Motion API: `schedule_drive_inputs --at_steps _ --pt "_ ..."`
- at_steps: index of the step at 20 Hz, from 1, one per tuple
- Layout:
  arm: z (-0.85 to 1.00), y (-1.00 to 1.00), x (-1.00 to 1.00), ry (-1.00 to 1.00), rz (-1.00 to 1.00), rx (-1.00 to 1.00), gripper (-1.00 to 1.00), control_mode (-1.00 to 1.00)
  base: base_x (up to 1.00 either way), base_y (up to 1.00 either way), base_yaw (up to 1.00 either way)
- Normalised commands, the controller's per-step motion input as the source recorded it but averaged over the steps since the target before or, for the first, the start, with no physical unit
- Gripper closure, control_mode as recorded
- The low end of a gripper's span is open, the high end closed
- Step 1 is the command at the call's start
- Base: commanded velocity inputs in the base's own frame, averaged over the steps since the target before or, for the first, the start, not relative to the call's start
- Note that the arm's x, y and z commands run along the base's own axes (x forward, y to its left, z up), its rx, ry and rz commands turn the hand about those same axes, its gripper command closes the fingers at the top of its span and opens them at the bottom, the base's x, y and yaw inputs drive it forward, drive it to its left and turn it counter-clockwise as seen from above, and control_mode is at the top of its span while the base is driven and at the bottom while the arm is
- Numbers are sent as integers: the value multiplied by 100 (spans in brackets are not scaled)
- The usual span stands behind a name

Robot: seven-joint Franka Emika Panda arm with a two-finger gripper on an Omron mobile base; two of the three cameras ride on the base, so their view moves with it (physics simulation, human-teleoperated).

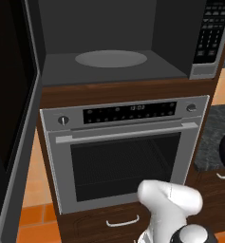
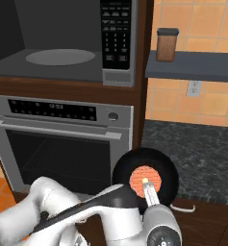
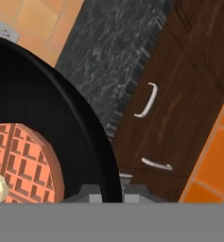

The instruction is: Open the microwave, place the bowl with waffle inside the microwave, then close the microwave door and turn it on.

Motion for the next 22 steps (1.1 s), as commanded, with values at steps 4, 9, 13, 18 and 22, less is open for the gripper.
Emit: schedule_drive_inputs --at_steps 4,9,13,18,22 --pt "89 83 -98 14 0 -5 100 -100 0 0 0" --pt "99 85 -86 1 0 0 100 -100 0 0 0" --pt "100 90 -44 -5 0 0 100 -100 0 0 0" --pt "100 86 0 -2 0 2 100 -100 0 0 0" --pt "100 56 5 0 0 8 100 -100 0 0 0"
